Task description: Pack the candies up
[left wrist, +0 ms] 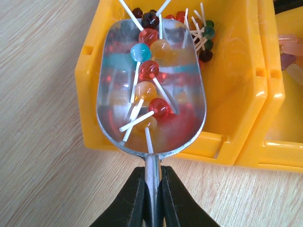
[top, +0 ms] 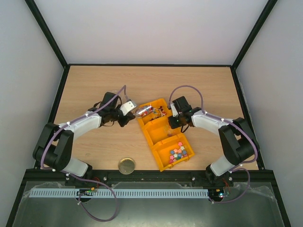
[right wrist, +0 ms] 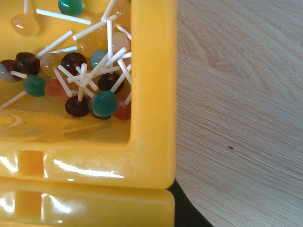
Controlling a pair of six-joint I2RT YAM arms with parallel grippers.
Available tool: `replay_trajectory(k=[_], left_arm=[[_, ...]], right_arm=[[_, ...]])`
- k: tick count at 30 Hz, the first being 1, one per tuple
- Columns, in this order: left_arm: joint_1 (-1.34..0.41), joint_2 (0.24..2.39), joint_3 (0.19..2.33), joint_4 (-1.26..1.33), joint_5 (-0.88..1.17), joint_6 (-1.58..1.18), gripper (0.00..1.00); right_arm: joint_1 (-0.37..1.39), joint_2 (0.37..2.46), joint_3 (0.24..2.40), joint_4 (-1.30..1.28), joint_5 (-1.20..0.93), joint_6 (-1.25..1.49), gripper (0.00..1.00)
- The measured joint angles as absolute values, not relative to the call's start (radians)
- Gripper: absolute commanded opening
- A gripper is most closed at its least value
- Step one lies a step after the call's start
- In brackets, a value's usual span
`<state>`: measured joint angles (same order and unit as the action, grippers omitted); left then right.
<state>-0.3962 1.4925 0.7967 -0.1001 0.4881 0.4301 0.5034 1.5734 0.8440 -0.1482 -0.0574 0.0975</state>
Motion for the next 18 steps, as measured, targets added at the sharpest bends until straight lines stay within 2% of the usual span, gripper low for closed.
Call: replay_trajectory(k=[11,18], left_arm=[[-0.348,1.449,0.79,-0.088,0.571,0.424,0.02],[-0.258,1.39,0.807,-0.147,0.614,0.427,0.02]], right_arm=[[0.503,1.577,0.847,-0.149,-0.049,0.098,0.02],[0.503,1.597,0.871,-0.151,-0.042,0.098,0.03]])
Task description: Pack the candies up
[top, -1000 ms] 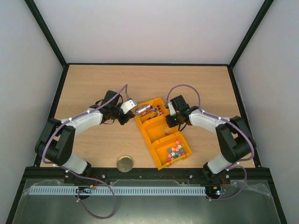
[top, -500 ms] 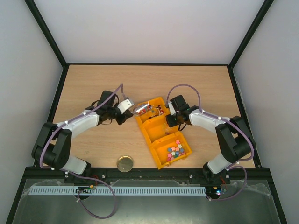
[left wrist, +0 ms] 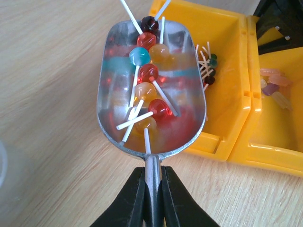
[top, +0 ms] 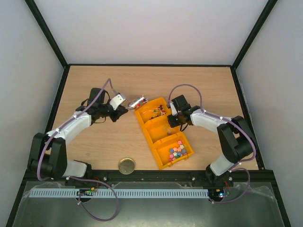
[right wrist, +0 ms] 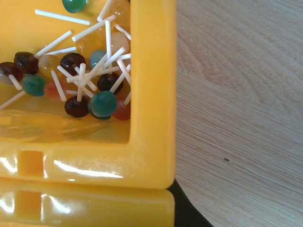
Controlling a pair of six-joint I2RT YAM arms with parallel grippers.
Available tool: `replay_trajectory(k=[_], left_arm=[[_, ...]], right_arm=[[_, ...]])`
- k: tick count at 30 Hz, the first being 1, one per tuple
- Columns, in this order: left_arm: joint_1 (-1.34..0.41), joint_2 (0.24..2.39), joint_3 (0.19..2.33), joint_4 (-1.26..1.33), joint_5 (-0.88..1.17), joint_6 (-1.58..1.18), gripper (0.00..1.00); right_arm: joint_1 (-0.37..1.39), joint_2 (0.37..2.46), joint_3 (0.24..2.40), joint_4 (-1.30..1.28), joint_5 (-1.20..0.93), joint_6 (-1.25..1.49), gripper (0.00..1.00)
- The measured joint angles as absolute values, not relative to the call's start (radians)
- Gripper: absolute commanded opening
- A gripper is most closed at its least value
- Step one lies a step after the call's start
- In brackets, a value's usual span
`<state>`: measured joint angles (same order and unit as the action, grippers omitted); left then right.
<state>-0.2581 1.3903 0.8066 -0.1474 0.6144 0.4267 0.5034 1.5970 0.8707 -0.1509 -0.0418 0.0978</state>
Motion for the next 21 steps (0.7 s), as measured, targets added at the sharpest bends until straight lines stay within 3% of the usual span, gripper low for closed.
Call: replay_trajectory(k=[21], left_arm=[[0.155,1.301,0.906,-0.442,0.661,0.635,0.02]], right_arm=[[0.503,1.639,0.927,-0.143,-0.033,0.098,0.04]])
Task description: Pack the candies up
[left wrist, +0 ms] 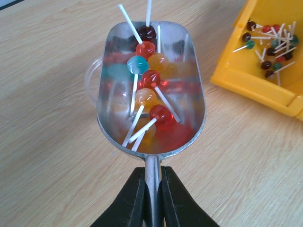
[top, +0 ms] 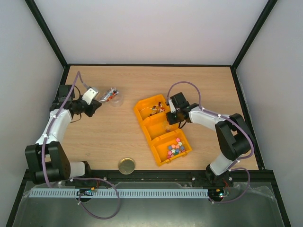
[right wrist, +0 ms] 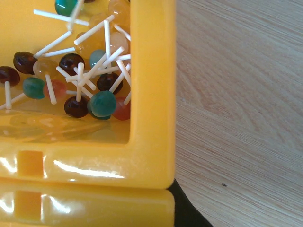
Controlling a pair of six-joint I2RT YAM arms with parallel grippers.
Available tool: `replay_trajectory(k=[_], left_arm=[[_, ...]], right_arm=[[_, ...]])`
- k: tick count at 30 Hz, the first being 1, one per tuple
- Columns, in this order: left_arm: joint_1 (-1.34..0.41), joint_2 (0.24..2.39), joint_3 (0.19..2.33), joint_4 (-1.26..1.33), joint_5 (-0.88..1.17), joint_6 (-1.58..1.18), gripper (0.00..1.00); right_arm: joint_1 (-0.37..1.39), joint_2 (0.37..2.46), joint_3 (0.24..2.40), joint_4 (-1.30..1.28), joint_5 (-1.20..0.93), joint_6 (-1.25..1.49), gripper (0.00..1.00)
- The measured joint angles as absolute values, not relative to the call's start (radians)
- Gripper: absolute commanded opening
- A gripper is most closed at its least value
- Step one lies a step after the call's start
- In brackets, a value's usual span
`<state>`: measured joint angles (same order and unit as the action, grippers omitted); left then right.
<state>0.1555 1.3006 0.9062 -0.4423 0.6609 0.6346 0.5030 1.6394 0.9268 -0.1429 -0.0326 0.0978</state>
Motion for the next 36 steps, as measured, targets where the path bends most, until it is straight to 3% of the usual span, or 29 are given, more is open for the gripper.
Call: replay_trajectory(k=[36], left_arm=[[0.166,1.546,1.118,-0.606,0.451,0.765,0.02]], right_arm=[[0.496,1.696,0.991,-0.141,-0.021,0.095,0.05]])
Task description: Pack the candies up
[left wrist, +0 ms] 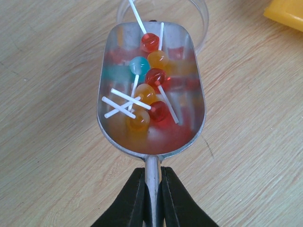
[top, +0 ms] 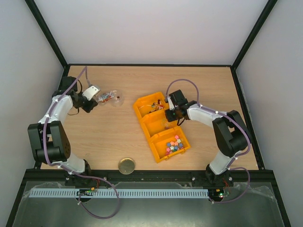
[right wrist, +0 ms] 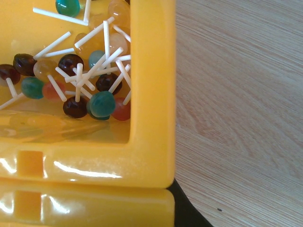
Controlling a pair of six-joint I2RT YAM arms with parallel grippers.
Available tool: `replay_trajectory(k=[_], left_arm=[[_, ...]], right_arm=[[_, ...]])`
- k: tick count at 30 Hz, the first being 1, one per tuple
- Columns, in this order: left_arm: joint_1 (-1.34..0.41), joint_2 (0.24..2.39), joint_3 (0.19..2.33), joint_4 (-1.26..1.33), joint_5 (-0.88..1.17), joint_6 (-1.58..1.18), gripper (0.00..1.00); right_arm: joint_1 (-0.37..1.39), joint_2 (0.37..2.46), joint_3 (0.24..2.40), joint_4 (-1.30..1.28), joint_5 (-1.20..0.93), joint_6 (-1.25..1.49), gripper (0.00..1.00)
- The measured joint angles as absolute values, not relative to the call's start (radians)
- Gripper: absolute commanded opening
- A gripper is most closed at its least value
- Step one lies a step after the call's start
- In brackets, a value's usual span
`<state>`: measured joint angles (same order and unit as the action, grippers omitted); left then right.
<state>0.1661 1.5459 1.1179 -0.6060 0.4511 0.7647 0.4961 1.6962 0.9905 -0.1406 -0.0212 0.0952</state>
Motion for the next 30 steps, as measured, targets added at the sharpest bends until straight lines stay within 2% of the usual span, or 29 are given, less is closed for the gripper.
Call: replay_trajectory(k=[13,30], left_arm=[[0.084,1.577,1.183,-0.654,0.353,0.775,0.02],[0.039,1.607,1.247,-0.726,0.258,0.778,0.02]], right_arm=[[0.495,1.696,0.99,-0.138,-0.009,0.1,0.11],[0.491,1.702,0.99,-0.018,0.027,0.098,0.24]])
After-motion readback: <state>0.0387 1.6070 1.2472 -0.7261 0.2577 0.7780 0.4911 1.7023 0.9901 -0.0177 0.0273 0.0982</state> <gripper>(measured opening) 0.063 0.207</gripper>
